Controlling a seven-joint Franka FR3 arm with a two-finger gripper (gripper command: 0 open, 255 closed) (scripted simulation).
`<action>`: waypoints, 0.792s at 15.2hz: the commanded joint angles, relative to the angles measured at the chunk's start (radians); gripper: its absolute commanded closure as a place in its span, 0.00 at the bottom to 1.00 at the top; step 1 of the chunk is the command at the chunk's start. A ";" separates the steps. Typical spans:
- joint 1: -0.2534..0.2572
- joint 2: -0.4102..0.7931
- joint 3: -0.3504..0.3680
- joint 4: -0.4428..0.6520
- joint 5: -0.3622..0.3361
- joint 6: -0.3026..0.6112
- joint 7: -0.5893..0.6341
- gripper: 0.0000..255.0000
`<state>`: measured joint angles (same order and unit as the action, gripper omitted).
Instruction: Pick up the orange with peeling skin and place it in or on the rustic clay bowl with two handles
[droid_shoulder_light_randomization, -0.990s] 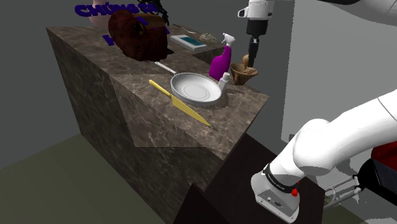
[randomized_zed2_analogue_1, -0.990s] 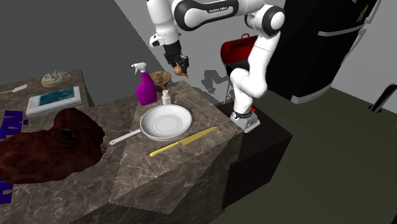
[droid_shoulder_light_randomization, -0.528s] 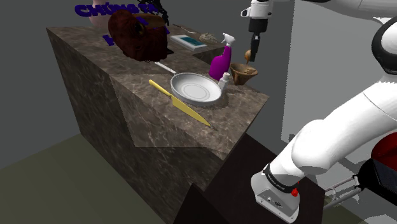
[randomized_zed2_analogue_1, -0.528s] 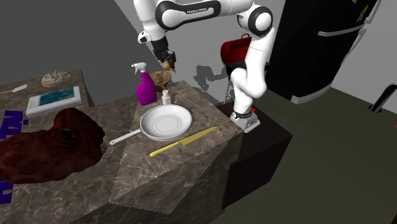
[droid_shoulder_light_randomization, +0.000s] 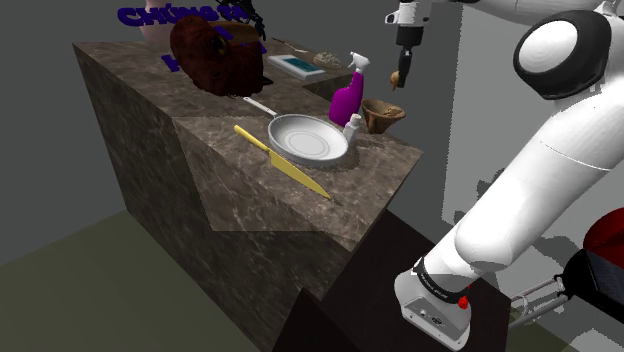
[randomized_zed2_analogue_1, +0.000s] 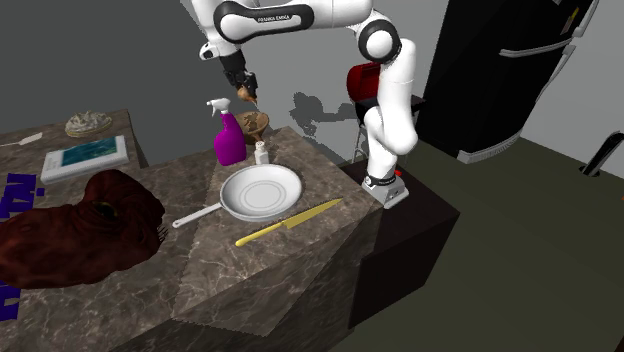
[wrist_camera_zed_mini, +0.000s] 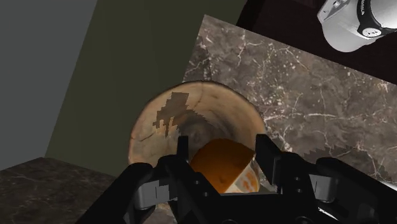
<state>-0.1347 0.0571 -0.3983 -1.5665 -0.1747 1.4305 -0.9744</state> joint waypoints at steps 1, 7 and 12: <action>-0.020 0.060 -0.016 0.069 0.017 -0.007 -0.039 1.00; -0.018 0.044 -0.013 -0.031 0.013 0.076 -0.021 1.00; -0.017 0.039 -0.012 -0.104 0.011 0.144 -0.008 1.00</action>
<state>-0.1523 0.0967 -0.4109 -1.6569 -0.1635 1.5611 -0.9854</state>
